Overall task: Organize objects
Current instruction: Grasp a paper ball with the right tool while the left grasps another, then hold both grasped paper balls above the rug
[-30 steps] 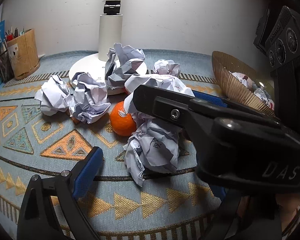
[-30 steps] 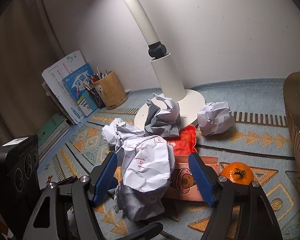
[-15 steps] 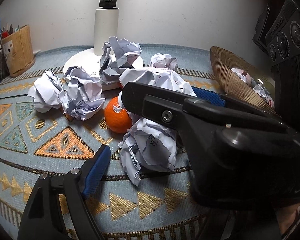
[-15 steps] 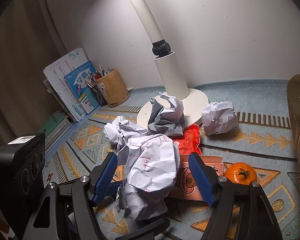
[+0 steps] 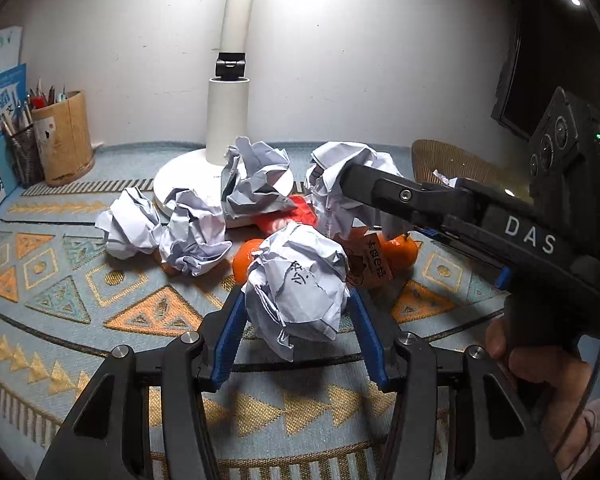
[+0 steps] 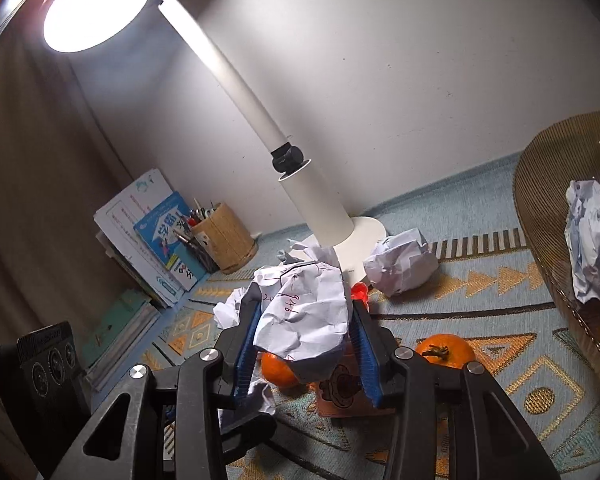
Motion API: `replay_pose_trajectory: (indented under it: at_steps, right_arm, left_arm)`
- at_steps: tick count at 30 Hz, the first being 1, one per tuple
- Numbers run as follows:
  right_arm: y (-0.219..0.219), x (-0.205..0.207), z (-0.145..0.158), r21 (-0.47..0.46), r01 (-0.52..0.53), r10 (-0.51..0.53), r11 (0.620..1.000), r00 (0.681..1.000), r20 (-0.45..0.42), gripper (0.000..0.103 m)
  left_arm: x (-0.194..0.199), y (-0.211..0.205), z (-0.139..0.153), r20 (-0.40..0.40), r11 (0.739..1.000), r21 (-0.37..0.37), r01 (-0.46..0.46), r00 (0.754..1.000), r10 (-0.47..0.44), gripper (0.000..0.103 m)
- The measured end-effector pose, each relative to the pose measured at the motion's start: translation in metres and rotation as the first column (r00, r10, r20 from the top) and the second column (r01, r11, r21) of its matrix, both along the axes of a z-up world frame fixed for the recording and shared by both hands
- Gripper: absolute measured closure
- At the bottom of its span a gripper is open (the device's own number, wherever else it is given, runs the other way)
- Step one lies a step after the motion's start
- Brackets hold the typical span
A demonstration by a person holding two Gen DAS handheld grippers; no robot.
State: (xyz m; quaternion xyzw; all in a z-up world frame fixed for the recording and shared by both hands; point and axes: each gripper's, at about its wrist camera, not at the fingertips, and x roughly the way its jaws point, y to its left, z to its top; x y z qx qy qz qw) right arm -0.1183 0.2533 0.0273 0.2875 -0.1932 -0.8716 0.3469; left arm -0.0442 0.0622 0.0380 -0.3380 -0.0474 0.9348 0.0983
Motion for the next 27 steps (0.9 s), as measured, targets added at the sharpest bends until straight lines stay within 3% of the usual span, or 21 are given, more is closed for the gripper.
replay_pose_trajectory:
  at_steps: [5,13,27]
  right_arm:
    - [0.012,-0.009,-0.009,-0.051,0.037,-0.034,0.998,0.997,0.071,0.06]
    - [0.005,-0.006,-0.005,-0.015,0.022,-0.021,1.0,0.999,0.048,0.06]
    - [0.005,-0.009,-0.008,-0.019,0.014,-0.012,1.0,0.998,0.066,0.059]
  left_arm:
    - [-0.006,0.002,-0.002,0.026,1.0,-0.015,-0.012,1.0,0.013,0.053]
    - [-0.01,-0.012,-0.009,0.076,0.997,0.027,-0.068,0.995,0.066,0.053]
    - [-0.016,-0.021,-0.017,0.113,0.995,0.058,-0.086,0.99,0.079,0.052]
